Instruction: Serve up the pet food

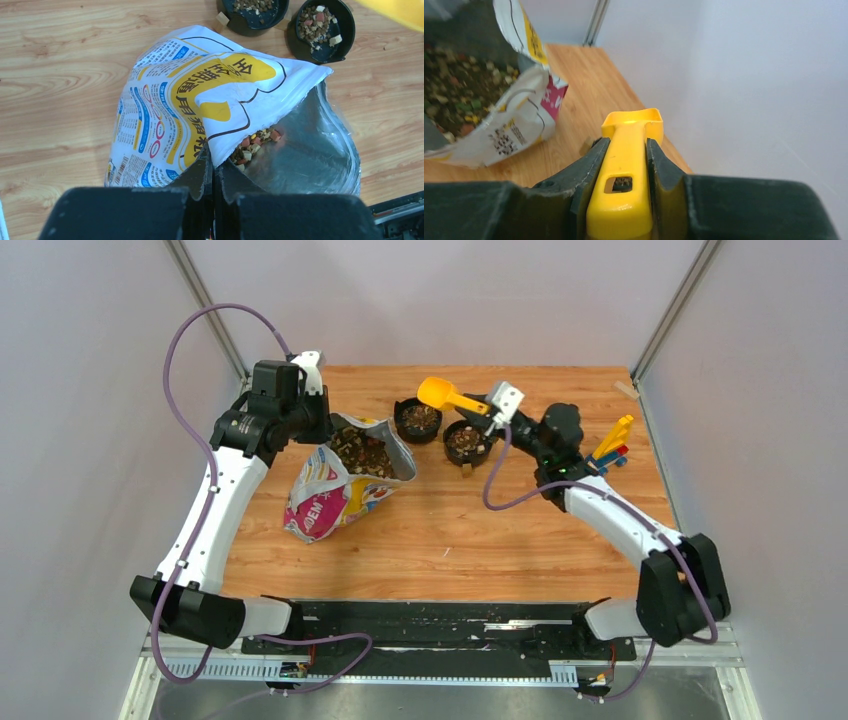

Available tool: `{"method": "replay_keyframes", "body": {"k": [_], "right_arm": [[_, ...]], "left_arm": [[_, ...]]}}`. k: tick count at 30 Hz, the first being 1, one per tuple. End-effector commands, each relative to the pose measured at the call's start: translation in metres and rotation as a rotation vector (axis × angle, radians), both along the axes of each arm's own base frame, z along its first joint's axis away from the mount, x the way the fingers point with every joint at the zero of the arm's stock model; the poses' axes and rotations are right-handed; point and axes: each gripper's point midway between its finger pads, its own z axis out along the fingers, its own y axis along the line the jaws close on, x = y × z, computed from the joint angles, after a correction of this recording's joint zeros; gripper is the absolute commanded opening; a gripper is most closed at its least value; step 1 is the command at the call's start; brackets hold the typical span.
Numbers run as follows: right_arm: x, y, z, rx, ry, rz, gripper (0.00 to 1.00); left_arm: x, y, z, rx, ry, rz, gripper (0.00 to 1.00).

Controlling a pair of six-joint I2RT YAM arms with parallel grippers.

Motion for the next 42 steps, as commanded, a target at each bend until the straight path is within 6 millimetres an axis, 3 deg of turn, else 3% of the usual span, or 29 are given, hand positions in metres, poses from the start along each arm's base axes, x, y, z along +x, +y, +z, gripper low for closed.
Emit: {"method": "replay_keyframes", "body": {"k": [1, 5, 9, 12, 16, 19, 27, 31, 37, 42], "right_arm": [[-0.054, -0.012, 0.075, 0.197, -0.083, 0.169, 0.00], [-0.098, -0.008, 0.084, 0.157, -0.071, 0.334, 0.00], [-0.140, 0.000, 0.074, 0.076, 0.007, 0.544, 0.00], [-0.154, 0.003, 0.063, 0.045, 0.065, 0.621, 0.00], [-0.158, 0.009, 0.049, 0.027, 0.121, 0.656, 0.00], [-0.150, 0.019, 0.041, 0.014, 0.132, 0.632, 0.00], [-0.113, 0.065, 0.022, -0.045, 0.159, 0.554, 0.00], [-0.101, 0.093, -0.002, -0.128, 0.172, 0.550, 0.00], [-0.097, 0.122, -0.036, -0.222, 0.183, 0.569, 0.00], [-0.114, 0.136, -0.055, -0.212, 0.252, 0.691, 0.00]], "left_arm": [[0.011, -0.005, 0.042, -0.048, -0.165, -0.015, 0.00], [0.014, -0.009, 0.039, -0.064, -0.151, -0.023, 0.00], [0.012, -0.012, 0.039, -0.083, -0.146, -0.028, 0.00], [0.011, -0.013, 0.039, -0.088, -0.143, -0.028, 0.00], [0.011, -0.015, 0.038, -0.099, -0.136, -0.036, 0.00], [0.011, -0.018, 0.039, -0.107, -0.137, -0.050, 0.00], [0.009, -0.027, 0.040, -0.123, -0.153, -0.111, 0.00], [0.006, -0.030, 0.044, -0.134, -0.168, -0.140, 0.00], [0.008, -0.027, 0.046, -0.112, -0.187, -0.134, 0.00], [0.007, -0.026, 0.048, -0.112, -0.193, -0.131, 0.00]]}}
